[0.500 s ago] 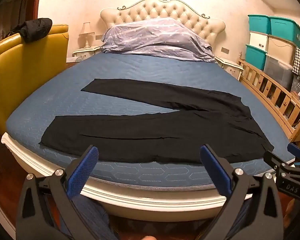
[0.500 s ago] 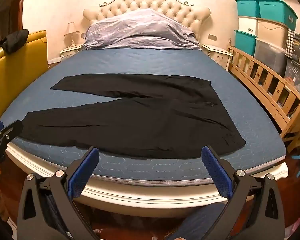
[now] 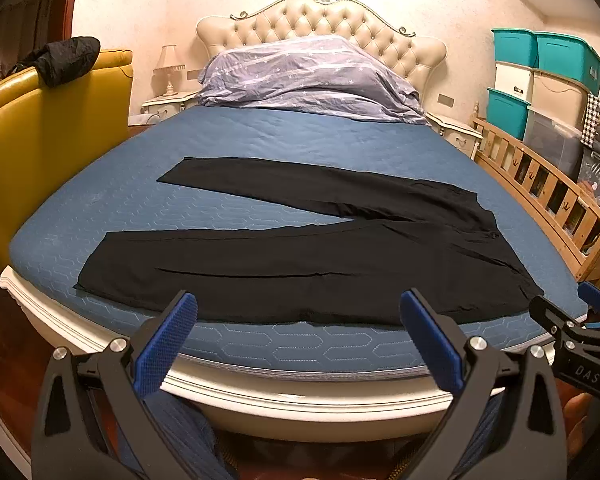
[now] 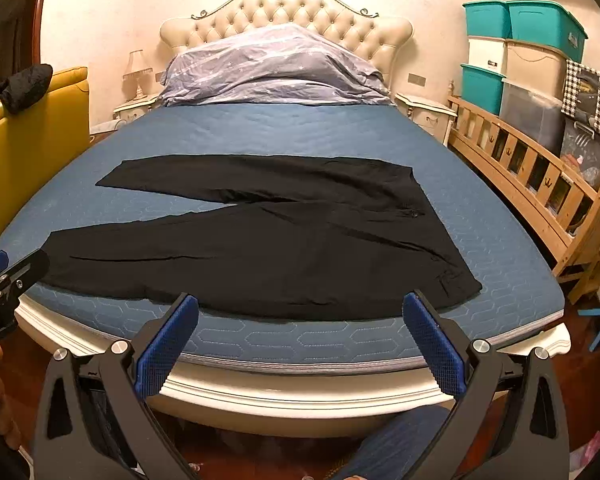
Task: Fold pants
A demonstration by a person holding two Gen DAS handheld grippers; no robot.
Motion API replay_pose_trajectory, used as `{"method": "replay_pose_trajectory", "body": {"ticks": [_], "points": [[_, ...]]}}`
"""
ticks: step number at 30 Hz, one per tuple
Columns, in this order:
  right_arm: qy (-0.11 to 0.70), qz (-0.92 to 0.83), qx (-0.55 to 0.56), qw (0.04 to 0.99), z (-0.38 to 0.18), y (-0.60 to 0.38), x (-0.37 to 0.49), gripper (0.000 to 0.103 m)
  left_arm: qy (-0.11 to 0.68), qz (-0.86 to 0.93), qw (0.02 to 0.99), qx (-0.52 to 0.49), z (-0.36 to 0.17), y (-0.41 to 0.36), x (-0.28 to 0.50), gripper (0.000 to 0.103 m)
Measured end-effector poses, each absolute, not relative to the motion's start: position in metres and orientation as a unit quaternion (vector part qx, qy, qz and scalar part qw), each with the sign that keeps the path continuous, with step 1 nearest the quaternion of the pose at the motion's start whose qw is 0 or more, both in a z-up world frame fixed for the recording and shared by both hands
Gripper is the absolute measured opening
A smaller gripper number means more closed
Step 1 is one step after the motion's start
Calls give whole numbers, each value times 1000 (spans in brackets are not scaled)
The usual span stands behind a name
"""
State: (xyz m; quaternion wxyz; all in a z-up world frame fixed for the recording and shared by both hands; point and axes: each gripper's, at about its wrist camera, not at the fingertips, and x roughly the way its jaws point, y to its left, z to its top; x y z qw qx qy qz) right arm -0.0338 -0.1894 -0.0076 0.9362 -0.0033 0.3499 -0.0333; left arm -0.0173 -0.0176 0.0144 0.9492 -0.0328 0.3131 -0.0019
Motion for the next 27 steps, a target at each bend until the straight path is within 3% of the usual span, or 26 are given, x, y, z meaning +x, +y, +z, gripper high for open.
{"method": "replay_pose_trajectory", "body": {"ticks": [27], "points": [[351,-5,-3,936,-4,-187,-38,99,311,2,950,-33,14,-18,-16,102]]}}
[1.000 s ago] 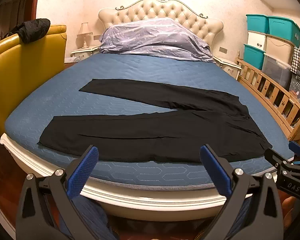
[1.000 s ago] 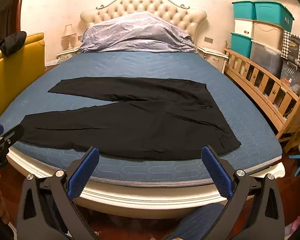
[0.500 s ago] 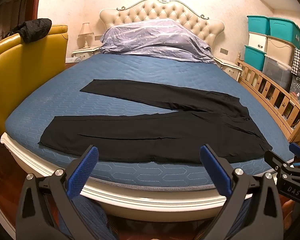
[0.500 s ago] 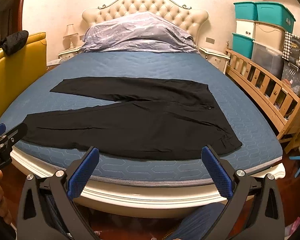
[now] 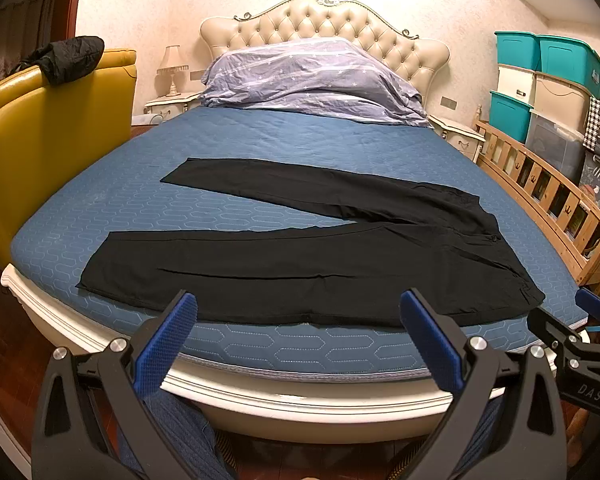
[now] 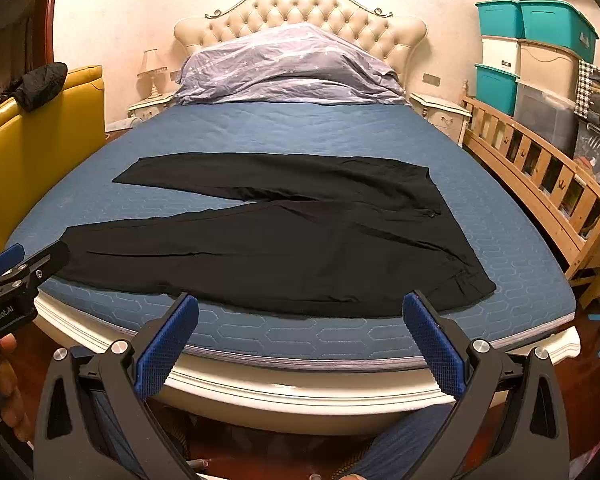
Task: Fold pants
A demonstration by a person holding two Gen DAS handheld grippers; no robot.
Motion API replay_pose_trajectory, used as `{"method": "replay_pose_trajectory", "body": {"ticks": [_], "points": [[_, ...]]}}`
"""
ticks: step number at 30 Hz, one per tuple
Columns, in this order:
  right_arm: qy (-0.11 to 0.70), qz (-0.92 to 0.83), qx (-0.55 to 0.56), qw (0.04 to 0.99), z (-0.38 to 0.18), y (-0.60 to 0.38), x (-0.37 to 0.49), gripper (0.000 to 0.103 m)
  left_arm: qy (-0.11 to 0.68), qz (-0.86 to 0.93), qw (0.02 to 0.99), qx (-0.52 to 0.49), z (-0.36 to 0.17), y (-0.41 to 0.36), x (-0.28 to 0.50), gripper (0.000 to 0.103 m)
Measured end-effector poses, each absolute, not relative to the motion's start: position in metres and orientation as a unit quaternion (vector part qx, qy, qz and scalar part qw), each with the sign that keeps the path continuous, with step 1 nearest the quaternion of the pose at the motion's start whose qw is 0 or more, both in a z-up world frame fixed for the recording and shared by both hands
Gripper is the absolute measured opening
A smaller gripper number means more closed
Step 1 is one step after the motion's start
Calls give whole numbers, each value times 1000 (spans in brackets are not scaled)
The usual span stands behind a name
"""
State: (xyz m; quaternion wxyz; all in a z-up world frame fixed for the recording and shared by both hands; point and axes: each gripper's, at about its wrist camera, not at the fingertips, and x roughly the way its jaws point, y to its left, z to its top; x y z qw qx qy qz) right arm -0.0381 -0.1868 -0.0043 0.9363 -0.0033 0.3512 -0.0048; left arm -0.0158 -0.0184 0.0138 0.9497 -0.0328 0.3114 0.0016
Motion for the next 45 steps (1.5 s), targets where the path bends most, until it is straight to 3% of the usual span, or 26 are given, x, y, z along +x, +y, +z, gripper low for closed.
{"method": "replay_pose_trajectory", "body": {"ticks": [36,45], "points": [[364,-4,-7,931,-13,-186,-34,99,315,3,948,-35,13,-18,-16,102],[405,16,32,914,-45,-230,25,99,352,-5,935,-46,-27,-16,11,102]]}}
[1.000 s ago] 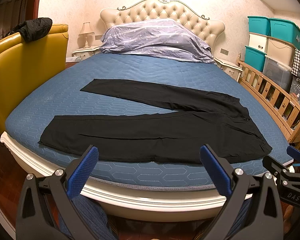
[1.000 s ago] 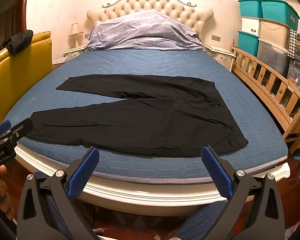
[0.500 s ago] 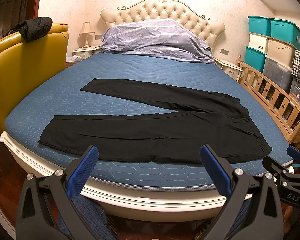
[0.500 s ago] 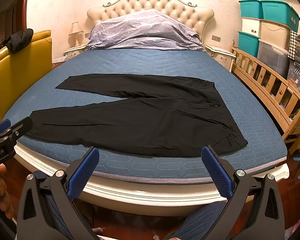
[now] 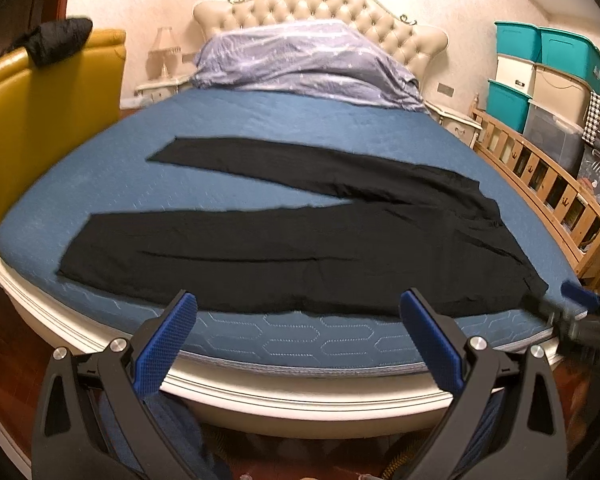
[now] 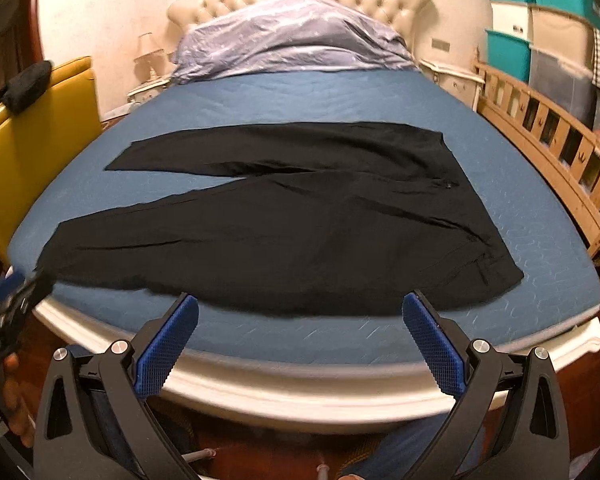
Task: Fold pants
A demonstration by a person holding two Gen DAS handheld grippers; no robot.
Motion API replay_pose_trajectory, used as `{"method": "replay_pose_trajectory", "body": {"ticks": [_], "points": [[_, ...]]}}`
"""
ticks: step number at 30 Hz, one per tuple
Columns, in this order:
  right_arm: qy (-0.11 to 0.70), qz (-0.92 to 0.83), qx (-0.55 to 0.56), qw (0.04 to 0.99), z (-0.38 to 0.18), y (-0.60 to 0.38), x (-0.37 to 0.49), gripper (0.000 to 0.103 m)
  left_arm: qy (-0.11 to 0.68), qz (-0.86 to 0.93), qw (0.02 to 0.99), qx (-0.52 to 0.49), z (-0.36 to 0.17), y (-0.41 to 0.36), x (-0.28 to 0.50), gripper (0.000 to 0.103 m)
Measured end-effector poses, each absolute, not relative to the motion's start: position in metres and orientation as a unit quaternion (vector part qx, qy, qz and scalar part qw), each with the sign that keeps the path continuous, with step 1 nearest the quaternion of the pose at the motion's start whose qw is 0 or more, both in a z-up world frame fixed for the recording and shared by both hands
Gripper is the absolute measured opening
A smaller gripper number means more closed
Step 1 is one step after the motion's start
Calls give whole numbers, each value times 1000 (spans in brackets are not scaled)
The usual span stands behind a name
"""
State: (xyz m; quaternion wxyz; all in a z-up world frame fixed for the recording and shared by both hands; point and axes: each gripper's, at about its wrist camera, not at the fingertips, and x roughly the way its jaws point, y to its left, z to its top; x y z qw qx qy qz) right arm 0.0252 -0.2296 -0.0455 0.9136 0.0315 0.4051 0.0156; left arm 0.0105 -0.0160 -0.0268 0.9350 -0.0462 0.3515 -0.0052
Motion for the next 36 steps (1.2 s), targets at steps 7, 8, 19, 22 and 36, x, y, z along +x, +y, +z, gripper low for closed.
{"method": "replay_pose_trajectory", "body": {"ticks": [7,8,19,22,36], "points": [[455,-6,67,888,-70,-349,150,99,425,30,902,-76,-86,10,50,102],[459,-8,70,885,-72,-363,167,99,427,35,900,-78,-89,14,53,102],[511,-17,40,859,-102,-471,384,99,456,88,883,-66,-110,46,110,102],[529,-1,-23,849,-114,-468,427,99,457,96,882,-59,-111,50,123,102],[587,69,-79,803,-171,-448,518,96,474,157,865,-43,-120,98,140,102]]}}
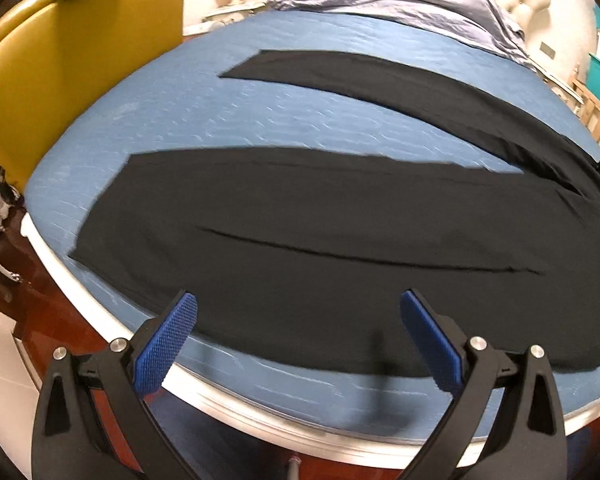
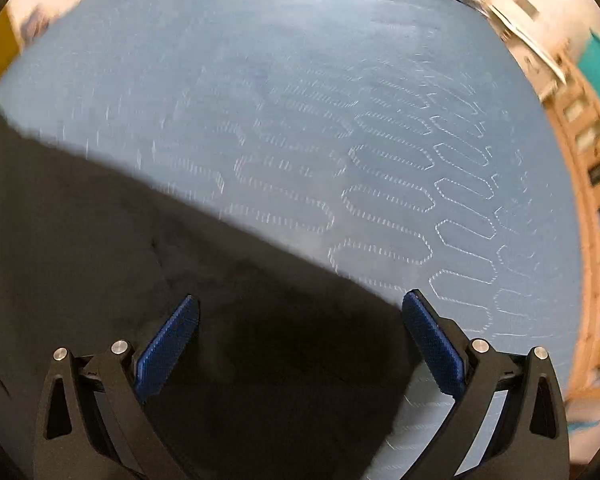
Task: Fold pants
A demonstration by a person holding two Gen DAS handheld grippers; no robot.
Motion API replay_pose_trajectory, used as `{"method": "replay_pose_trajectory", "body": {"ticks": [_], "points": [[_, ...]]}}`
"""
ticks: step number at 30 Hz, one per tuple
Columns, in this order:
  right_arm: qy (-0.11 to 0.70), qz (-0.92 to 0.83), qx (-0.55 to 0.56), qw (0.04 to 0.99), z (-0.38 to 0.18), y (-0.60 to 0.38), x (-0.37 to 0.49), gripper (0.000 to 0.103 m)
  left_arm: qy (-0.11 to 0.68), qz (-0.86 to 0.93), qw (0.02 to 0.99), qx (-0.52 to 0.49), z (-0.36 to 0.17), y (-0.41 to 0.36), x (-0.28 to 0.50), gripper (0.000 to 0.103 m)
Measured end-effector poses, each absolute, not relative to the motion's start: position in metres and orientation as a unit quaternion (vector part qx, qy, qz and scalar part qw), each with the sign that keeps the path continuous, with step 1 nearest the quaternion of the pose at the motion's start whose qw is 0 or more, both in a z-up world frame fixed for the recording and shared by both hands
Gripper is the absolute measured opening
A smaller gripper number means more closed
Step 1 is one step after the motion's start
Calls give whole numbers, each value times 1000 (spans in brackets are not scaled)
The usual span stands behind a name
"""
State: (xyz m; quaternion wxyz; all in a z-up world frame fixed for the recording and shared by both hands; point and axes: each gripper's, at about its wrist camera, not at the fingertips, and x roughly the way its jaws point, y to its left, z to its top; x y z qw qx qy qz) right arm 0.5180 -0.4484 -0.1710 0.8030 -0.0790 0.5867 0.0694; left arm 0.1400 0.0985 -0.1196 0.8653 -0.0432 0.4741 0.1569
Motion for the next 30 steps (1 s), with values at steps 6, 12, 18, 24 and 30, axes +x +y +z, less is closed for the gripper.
{"method": "replay_pose_trajectory", "body": {"ticks": [6,12,18,24,30], "points": [[558,65,-67,824,-145,-456,503,11,447,155,878,-73,-90,144,180,102],[483,76,-66,870,-95,-446,440,7,441,55,860,-252,-72,197,285,101],[392,78,-39,916,-48,-419,325,7,418,5,830,-369,-69,236,381,98],[363,86,-4,928,-38,-403,248,7,405,-31,733,-546,-115,291,463,86],[357,82,10,930,-28,-386,177,7,430,-25,702,-568,-137,300,505,86]]}}
